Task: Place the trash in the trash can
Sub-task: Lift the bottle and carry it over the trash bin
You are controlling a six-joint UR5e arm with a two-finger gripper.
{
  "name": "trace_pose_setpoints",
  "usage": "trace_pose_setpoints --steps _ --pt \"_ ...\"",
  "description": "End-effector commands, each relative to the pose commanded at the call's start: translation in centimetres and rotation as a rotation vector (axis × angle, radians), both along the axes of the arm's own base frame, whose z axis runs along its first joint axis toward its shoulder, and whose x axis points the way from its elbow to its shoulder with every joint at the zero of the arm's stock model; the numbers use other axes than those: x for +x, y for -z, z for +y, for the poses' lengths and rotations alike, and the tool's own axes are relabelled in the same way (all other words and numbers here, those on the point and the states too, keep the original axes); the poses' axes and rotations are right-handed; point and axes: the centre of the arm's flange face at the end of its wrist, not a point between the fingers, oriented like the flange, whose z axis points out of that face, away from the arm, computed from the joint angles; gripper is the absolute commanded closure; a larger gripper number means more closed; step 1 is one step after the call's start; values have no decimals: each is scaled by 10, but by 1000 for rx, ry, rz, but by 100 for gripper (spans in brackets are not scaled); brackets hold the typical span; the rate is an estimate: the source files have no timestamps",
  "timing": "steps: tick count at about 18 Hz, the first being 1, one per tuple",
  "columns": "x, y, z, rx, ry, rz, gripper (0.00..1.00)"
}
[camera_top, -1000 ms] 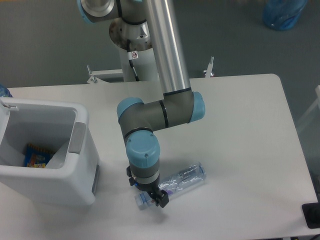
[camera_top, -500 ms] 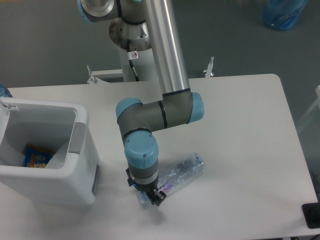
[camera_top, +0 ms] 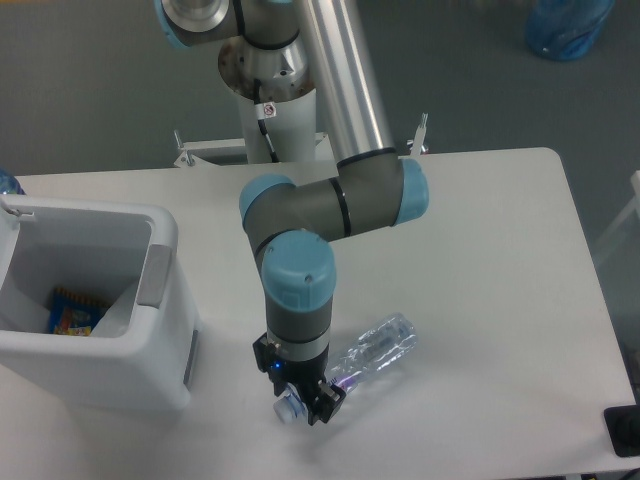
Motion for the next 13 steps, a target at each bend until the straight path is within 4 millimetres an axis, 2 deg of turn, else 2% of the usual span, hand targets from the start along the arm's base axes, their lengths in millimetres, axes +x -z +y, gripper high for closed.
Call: trace_pose_setpoints --steps 7,11,13 --pt "-8 -72 19 192 -101 -83 68" --pt "-12 -125 11 322 -155 -171 68" --pt "-3 -156 2 387 -174 -231 68"
